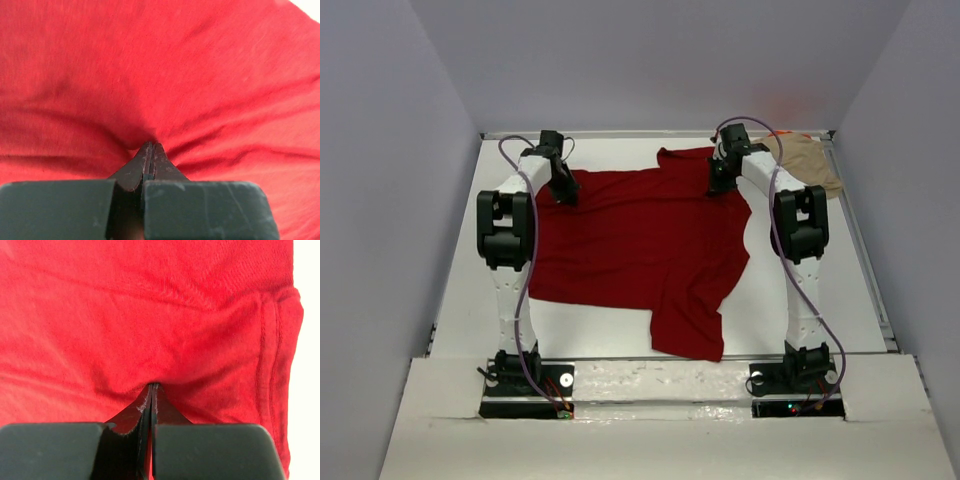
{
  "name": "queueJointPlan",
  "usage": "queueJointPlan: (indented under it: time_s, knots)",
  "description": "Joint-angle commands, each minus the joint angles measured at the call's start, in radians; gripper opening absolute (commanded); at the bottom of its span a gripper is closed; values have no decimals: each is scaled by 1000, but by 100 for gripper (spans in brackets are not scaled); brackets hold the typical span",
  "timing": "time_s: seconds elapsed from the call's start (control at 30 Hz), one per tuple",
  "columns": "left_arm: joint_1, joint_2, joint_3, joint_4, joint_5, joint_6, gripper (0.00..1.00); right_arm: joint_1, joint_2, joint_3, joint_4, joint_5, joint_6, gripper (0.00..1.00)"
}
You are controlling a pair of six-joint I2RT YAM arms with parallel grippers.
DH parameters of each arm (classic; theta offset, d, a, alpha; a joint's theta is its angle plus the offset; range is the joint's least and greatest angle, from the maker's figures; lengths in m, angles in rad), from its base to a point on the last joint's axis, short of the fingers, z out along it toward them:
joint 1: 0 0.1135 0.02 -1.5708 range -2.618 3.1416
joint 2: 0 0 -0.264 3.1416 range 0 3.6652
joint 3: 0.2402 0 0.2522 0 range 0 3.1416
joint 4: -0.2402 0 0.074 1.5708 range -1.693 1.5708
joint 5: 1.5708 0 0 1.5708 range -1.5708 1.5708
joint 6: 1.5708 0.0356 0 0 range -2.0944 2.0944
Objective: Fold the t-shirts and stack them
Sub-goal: Fold the tshirt
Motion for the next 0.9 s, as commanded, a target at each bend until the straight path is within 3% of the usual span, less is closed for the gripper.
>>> queueJointPlan:
  time_s: [0.0, 0.3, 0.63, 0.73, 0.87]
  knots:
    - [-2, 12, 93, -58, -30, 9, 0, 11, 38, 60, -29, 38, -12, 0]
    - [2, 144, 309, -128, -24, 3, 0, 11, 89, 193, -82, 44, -21, 0]
    - [1, 115, 319, -127, -80, 20, 0, 11, 75, 273, -90, 73, -52, 0]
    - [-14, 64, 322, -124, -145, 32, 0, 11, 46, 301, -93, 73, -54, 5]
    - [-30, 32, 366, -139, -210, 57, 5, 11, 32, 367, -125, 75, -86, 24]
